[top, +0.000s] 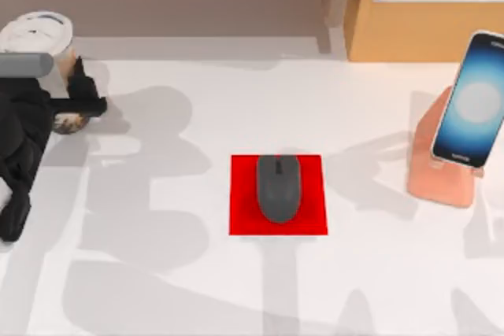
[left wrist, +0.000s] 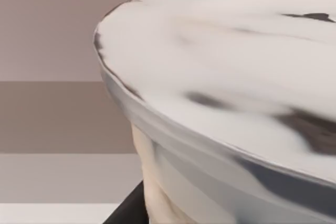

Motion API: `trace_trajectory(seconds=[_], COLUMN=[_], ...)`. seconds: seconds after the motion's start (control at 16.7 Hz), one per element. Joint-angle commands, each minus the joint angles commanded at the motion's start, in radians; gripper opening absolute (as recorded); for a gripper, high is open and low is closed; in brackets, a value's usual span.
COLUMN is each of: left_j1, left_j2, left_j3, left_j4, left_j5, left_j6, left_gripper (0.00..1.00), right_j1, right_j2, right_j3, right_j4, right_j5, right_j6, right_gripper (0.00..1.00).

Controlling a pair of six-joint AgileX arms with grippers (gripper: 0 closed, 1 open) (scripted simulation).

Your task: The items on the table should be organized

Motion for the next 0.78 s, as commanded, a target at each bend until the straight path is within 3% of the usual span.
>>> trace_trajectory(seconds=[0.78], left_j1=[-0.006], left_j2=[-0.075], left_j3=[0.019], left_j4=[-0.048], left_j5=[-0.005], left_j6=[0.012], left_gripper=[0.0], right_j1=[0.0], right_j2=[0.0], right_j3=[0.0], right_j4=[0.0], right_j5=[0.0], right_j6=[0.0], right_gripper=[1.0])
